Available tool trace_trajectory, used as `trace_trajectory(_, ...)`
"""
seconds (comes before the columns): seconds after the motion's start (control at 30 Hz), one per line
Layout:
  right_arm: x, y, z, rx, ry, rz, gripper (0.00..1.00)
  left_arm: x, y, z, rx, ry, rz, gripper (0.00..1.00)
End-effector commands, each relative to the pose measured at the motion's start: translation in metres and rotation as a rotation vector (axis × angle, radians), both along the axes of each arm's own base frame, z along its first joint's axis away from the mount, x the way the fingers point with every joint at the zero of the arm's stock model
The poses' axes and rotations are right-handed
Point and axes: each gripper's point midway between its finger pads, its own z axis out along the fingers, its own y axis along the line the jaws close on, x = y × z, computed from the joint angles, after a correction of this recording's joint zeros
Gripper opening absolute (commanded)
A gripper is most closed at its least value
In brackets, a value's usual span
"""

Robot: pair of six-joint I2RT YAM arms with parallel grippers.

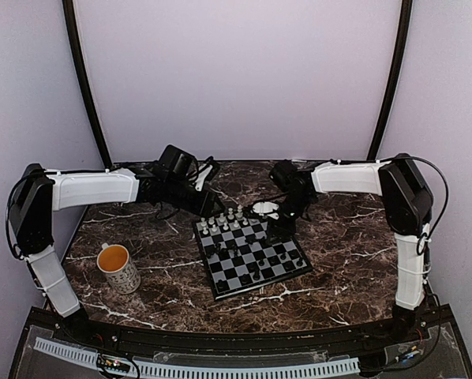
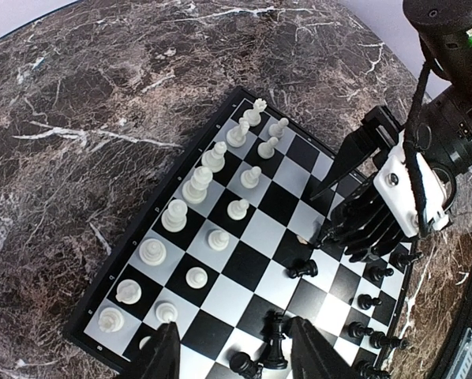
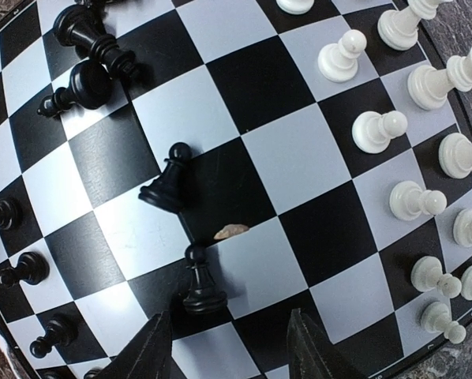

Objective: Set up the chess pieces on the board
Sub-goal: Pick up the pawn from the chessboard.

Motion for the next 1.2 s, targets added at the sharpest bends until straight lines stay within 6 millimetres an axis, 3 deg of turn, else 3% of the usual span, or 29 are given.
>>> trace_trajectory(0.0, 0.002, 0.01, -0.001, -0.004, -0.021, 0.031, 0.51, 0.002, -0.001, 0.028, -0.066, -0.034, -0.001, 0.5)
trace_trajectory(0.23, -0.004, 0.016, -0.003, -0.002, -0.013, 0.066, 0.48, 0.003, 0.0, 0.028, -0.069, -0.029, 0.003, 0.5)
trace_trajectory(0.5, -0.01, 0.017, -0.008, -0.014, 0.001, 0.076, 0.39, 0.003, 0.0, 0.032, -0.078, -0.031, 0.001, 0.5)
trace_trajectory(0.8, -0.015, 0.013, -0.009, -0.036, 0.011, 0.076, 0.21, 0.002, 0.001, 0.033, -0.076, -0.037, 0.0, 0.5)
trace_trajectory(1.0, -0.018, 0.014, 0.015, 0.023, -0.002, 0.055, 0.13, 0.001, -0.001, 0.034, -0.098, -0.024, 0.001, 0.5)
trace_trajectory(1.17, -0.02, 0.024, 0.06, 0.174, 0.02, 0.032, 0.12, -0.006, -0.009, 0.043, -0.184, -0.012, -0.03, 0.5)
